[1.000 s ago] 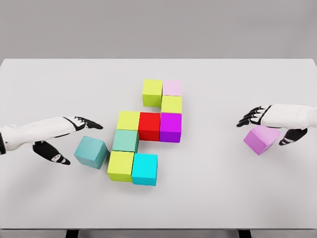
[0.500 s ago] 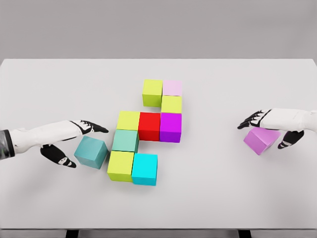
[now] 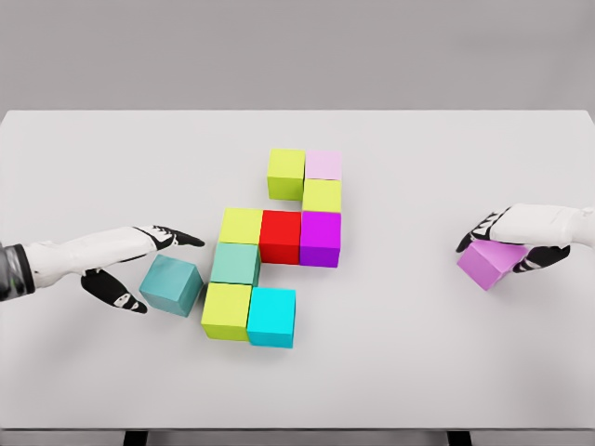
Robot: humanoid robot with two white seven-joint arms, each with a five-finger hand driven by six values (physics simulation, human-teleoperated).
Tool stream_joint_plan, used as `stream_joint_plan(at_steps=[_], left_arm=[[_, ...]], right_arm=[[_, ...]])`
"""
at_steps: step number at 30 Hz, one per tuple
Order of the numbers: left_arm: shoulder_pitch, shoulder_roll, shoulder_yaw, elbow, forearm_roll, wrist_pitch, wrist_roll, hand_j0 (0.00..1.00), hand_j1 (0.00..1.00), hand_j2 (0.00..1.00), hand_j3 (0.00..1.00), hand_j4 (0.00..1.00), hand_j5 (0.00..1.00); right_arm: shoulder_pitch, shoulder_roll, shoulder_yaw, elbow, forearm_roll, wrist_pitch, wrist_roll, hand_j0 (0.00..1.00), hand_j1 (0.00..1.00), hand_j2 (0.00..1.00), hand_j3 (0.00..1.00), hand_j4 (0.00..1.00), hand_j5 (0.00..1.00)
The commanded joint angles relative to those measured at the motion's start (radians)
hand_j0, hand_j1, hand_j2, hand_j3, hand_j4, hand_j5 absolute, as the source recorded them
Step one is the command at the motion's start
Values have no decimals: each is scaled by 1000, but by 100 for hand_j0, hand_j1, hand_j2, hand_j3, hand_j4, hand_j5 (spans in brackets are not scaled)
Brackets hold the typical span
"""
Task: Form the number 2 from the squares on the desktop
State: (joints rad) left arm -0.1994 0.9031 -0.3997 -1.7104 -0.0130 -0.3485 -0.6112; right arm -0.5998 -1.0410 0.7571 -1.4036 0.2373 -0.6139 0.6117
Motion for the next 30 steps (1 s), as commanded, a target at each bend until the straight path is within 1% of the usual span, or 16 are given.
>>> stream_joint_plan(at_steps=[1,4,7,12,14,17,18,20,21,24,25,26,27,30], left_arm=[[0,-9,-1,11,2,2,0,100,100,100,100,100,100],[0,-21,-1,12,-7,2,0,100,100,100,100,100,100],[2,-21,-1,12,-7,0,0,100,100,100,100,100,100],[3,-26,-1,14,-15,2,0,100,100,100,100,100,100],[2,-38,-1,38,-22,2,0,100,100,100,100,100,100],[3,-44,-2,41,-28,2,0,100,100,100,100,100,100],[3,-44,-13,41,-36,2,0,100,100,100,100,100,100],[5,-44,-15,41,-44,0,0,100,100,100,100,100,100],[5,-44,-16,41,-53,0,0,100,100,100,100,100,100],[5,-44,-14,41,-56,0,0,100,100,100,100,100,100],[5,-44,-14,41,-58,0,0,100,100,100,100,100,100],[3,-46,-16,41,-58,0,0,100,100,100,100,100,100],[3,-58,-16,41,-58,0,0,100,100,100,100,100,100],[3,-62,-16,41,-58,2,0,100,100,100,100,100,100]], right_arm=[[0,-1,1,-2,-7,3,-1,62,62,62,62,62,62],[-23,1,-7,-12,-9,3,-1,62,62,62,62,62,62],[-35,1,-7,-70,-9,3,-1,62,62,62,62,62,62],[-37,-2,-4,-255,-4,3,-1,62,62,62,62,62,62],[-37,-8,11,-334,-3,3,-1,62,62,62,62,62,62],[-49,-2,33,-354,4,3,-1,62,62,62,62,62,62],[-58,4,56,-354,5,3,-1,62,62,62,62,62,62],[-124,53,149,-356,11,3,-1,62,62,62,62,62,62],[-138,61,171,-356,11,3,-1,62,62,62,62,62,62],[-140,87,183,-356,11,3,-1,62,62,62,62,62,62],[-153,95,208,-356,11,3,-1,62,62,62,62,62,62],[-163,101,219,-356,11,3,-1,57,57,57,57,57,57],[-164,101,219,-354,11,3,-1,55,55,55,55,55,55],[-184,130,219,-356,10,3,-1,55,55,55,55,55,55]])
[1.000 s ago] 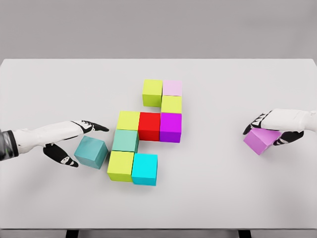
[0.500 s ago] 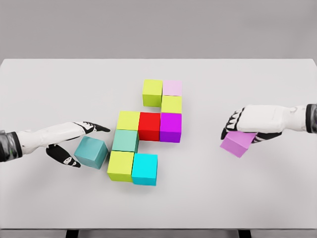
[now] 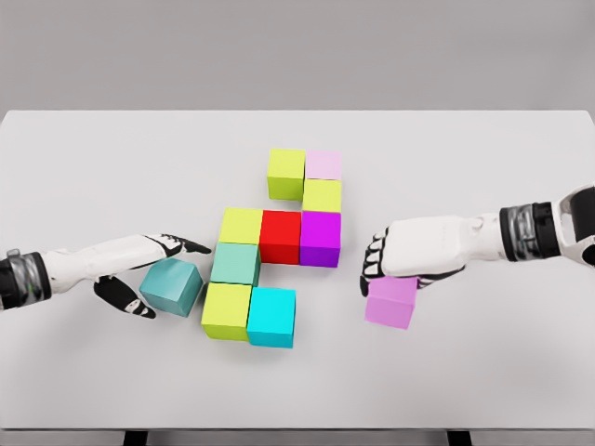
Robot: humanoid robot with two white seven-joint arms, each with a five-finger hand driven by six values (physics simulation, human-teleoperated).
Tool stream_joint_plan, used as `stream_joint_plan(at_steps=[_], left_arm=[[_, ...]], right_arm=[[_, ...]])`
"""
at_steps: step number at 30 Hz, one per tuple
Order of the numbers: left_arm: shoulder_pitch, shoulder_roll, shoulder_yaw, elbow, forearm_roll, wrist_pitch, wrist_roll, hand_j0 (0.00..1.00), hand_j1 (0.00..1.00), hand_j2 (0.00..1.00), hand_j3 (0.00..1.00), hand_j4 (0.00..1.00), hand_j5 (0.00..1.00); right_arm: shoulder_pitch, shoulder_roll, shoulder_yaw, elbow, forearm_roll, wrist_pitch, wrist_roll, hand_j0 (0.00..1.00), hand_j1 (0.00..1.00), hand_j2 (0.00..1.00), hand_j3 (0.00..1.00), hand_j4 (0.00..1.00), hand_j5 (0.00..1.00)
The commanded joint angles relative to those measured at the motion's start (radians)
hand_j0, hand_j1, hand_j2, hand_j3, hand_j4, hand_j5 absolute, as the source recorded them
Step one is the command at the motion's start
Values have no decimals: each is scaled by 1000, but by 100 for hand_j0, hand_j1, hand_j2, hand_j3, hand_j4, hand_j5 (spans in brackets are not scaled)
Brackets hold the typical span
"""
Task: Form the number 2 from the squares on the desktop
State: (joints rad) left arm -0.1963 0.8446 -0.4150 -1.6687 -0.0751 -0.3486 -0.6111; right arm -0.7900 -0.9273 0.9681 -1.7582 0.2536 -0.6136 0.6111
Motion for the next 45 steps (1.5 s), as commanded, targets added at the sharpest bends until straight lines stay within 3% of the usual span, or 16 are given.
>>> stream_joint_plan(at_steps=[1,9,12,15,17,19,21,25,28,32,34,41,45], left_arm=[[0,-4,-1,0,6,2,0,95,95,95,95,95,95],[2,-1,-1,10,8,-3,0,64,64,64,64,64,64],[2,4,-1,10,12,-3,0,53,53,53,53,53,53],[3,1,-1,9,12,-1,0,36,36,36,36,36,36],[3,1,-8,9,12,0,0,31,31,31,31,31,31],[2,-1,-2,9,12,14,0,28,28,28,28,28,28],[-11,-1,12,12,14,39,0,28,28,28,28,28,28],[-58,-4,13,56,14,48,0,28,28,28,28,28,28],[-141,-61,-1,139,14,49,0,29,29,29,29,29,29],[-258,-157,-8,270,-8,51,0,28,28,28,28,28,28],[-256,-159,-7,270,-8,49,0,25,25,25,25,25,25],[-285,-191,12,294,-41,49,0,25,25,25,25,25,25],[-330,-213,12,336,-45,48,0,24,24,24,24,24,24]], right_arm=[[-2,31,9,0,-7,3,0,55,55,55,55,55,55],[-58,136,101,-1,-7,3,0,55,55,55,55,55,55],[-64,148,109,-1,-7,3,0,55,55,55,55,55,55],[-74,163,116,0,-7,3,0,55,55,55,55,55,55],[-81,162,116,0,-7,3,0,56,56,56,56,56,56],[-83,162,116,-1,-7,3,0,62,62,62,62,62,62],[-86,159,115,0,-7,3,0,100,100,100,100,100,100],[-87,134,81,0,-7,3,0,100,100,100,100,100,100],[-87,32,-2,0,-20,3,0,100,100,100,100,100,100],[-67,-80,46,0,-17,3,0,100,100,100,100,100,100],[-55,-120,78,-1,-16,3,0,100,100,100,100,100,100],[-51,-117,216,-3,-7,3,0,100,100,100,100,100,100],[-35,-111,231,-4,-7,3,0,100,100,100,100,100,100]])
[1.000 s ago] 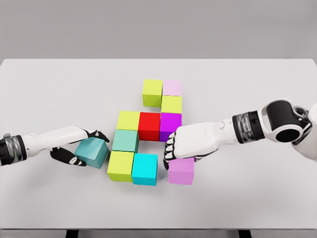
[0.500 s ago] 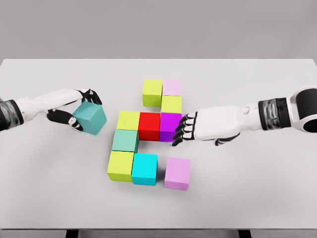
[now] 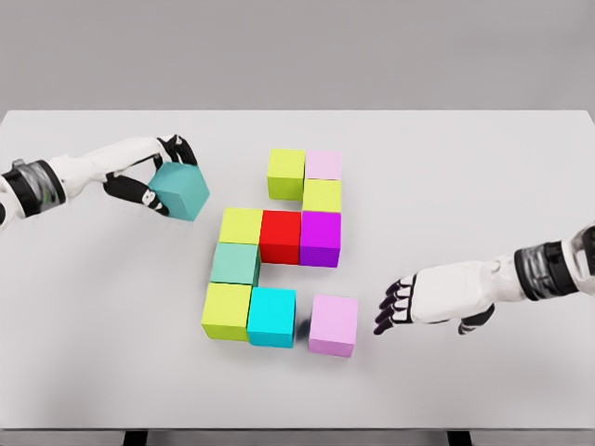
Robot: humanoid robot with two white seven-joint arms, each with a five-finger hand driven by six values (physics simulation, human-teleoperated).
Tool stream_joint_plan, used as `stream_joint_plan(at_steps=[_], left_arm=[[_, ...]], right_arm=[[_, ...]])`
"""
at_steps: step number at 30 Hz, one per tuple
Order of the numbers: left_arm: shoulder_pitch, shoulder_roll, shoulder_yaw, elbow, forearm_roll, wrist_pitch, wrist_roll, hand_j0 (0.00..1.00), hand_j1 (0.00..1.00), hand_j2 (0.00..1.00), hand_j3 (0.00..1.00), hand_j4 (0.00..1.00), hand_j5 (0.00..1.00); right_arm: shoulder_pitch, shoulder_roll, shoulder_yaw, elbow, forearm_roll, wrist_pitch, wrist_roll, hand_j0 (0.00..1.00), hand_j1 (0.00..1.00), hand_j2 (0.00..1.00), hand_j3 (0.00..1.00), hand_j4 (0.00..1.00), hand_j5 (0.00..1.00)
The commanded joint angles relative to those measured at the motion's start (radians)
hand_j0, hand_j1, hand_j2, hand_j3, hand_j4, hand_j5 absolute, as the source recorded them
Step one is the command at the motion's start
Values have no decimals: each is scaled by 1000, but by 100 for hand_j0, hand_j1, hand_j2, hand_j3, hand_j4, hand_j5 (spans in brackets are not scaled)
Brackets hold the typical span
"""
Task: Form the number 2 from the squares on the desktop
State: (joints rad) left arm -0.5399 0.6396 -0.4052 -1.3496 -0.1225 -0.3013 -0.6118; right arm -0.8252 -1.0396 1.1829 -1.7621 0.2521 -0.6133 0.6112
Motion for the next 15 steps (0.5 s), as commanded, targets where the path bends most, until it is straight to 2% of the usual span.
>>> stream_joint_plan(at_steps=[1,15], left_arm=[[0,-21,2,35,3,1,1,24,24,24,24,24,24],[-120,-199,-14,237,-117,1,1,24,24,24,24,24,24]], right_arm=[[0,6,17,-2,-5,2,0,100,100,100,100,100,100],[-11,78,17,-3,-7,2,0,100,100,100,100,100,100]])
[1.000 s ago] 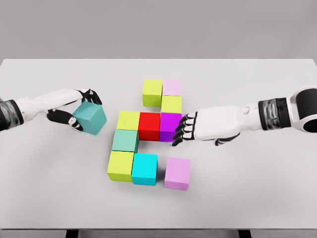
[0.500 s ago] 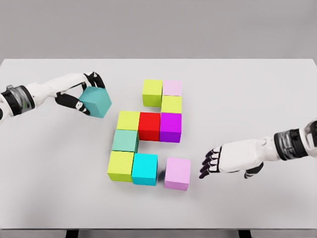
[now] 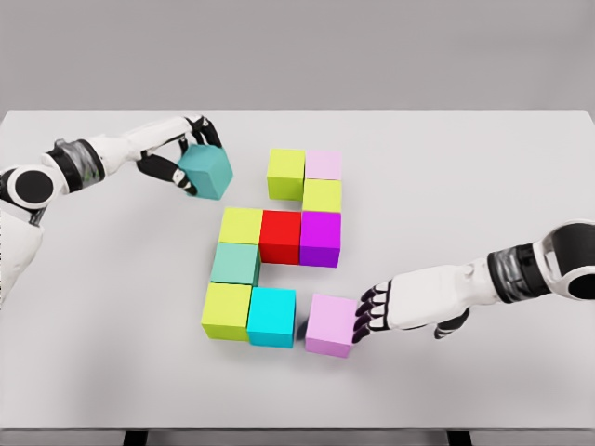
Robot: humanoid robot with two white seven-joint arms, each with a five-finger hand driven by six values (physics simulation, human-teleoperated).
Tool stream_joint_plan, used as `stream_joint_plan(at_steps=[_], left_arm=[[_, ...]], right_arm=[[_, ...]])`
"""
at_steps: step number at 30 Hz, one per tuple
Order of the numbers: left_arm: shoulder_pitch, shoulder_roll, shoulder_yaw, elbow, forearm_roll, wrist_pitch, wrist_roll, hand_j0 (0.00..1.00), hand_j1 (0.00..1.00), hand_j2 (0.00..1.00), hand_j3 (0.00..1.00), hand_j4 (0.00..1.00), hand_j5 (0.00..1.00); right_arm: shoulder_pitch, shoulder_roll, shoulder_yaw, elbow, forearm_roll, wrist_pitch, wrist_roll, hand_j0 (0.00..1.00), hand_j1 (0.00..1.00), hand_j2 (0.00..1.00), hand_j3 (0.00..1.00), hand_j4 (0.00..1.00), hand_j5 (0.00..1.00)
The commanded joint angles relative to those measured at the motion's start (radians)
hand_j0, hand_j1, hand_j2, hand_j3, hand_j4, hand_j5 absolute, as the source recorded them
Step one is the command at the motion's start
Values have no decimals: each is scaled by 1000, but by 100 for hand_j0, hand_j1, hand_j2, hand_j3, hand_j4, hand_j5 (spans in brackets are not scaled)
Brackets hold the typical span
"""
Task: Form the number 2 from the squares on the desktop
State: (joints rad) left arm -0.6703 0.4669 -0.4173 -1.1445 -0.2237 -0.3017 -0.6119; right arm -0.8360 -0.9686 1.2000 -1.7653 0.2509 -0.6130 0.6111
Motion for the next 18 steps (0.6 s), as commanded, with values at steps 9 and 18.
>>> stream_joint_plan(at_steps=[9,18], left_arm=[[-86,-159,-2,227,-118,3,44,24,24,24,24,24,24],[-117,-188,-2,272,-144,30,80,24,24,24,24,24,24]], right_arm=[[-12,31,1,0,-7,2,0,100,100,100,100,100,100],[-23,19,3,3,-5,2,0,100,100,100,100,100,100]])
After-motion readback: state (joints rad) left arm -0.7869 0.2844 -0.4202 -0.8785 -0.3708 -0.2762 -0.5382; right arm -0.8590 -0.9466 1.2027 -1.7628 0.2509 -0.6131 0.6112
